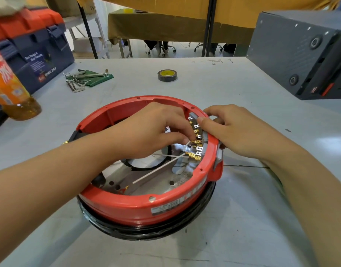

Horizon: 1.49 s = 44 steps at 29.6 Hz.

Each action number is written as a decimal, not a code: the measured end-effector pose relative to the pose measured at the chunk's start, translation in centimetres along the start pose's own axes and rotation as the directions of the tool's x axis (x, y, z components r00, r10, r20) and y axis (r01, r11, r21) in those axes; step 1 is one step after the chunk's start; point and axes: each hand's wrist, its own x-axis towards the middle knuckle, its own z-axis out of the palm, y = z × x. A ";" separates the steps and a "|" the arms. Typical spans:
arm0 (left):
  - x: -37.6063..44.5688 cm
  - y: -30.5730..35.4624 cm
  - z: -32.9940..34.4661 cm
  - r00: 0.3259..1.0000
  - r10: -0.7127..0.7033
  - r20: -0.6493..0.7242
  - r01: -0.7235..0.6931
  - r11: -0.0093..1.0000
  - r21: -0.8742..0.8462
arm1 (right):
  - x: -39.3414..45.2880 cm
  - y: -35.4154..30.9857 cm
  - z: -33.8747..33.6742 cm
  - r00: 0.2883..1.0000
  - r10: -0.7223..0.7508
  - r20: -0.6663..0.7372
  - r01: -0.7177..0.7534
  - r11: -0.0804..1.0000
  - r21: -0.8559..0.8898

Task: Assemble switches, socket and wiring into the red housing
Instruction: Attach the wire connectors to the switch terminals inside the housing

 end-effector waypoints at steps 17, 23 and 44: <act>0.0 0.5 0.3 0.998 0.047 -0.034 -0.046 0.998 0.048 | -0.1 0.0 0.0 0.999 -0.034 -0.005 0.034 0.999 -0.016; 0.1 0.7 0.3 0.999 0.042 -0.025 -0.041 0.998 0.050 | -0.1 0.0 0.0 0.999 -0.042 -0.017 0.042 0.999 -0.026; 0.0 1.6 -1.0 0.984 -0.174 0.038 0.178 0.973 -0.148 | 0.0 0.3 -0.3 0.998 -0.031 0.054 0.030 1.000 0.009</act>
